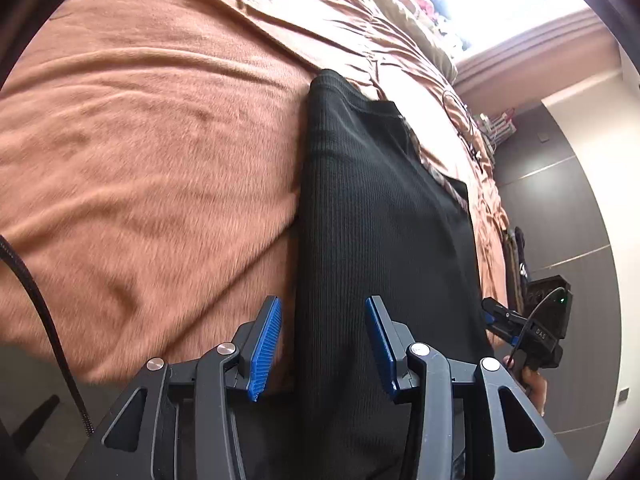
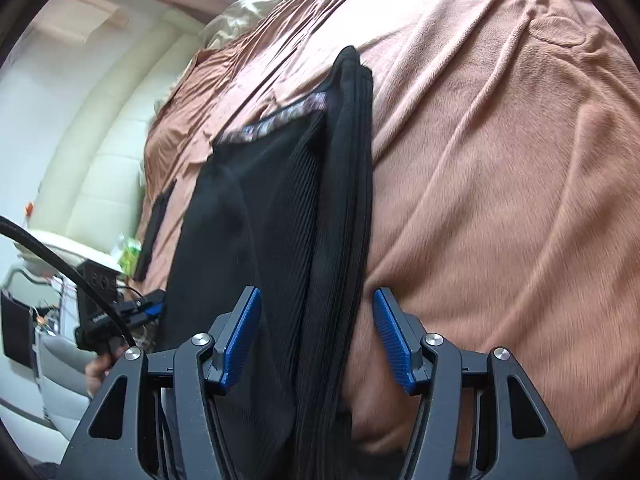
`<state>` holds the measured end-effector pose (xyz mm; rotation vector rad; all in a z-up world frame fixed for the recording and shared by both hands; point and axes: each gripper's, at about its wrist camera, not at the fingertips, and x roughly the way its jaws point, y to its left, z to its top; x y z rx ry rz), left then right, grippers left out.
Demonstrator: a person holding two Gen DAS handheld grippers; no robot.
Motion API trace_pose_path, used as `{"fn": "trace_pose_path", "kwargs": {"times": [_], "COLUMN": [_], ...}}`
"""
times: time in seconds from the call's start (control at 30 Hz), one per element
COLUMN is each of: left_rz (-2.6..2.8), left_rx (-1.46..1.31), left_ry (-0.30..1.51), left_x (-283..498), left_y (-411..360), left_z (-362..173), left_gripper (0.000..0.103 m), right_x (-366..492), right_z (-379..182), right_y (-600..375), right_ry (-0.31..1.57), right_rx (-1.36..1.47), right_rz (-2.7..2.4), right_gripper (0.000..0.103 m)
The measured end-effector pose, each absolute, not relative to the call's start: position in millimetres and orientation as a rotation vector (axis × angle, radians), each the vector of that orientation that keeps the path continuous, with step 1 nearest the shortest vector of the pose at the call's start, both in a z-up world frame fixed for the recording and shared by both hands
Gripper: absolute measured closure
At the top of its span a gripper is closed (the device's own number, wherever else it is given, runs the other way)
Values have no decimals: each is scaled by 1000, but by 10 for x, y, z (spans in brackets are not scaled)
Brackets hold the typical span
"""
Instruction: Fold small clothes
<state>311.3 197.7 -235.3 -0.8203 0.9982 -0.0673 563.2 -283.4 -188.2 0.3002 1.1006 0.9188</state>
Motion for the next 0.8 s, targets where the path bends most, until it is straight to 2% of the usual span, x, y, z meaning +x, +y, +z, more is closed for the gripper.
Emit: {"fn": "trace_pose_path", "kwargs": {"times": [0.43,0.67,0.8], "left_rz": [-74,-71,-67], "left_rx": [-844,-829,-825], "left_ry": [1003,1003,1004], "left_x": [3688,3997,4160], "left_y": [2196,2262,2312], "left_z": [-2439,-2455,-2489], "left_gripper": [58,59,63], "right_x": [6154,6316,6403], "right_z": [-2011,-2009,-2032], "right_y": [-2537,-2355,-2263], "right_ry": [1119,1116,1113], "right_rx": [321,310,312], "right_rz": [967,974,984], "right_gripper": [47,60,67]}}
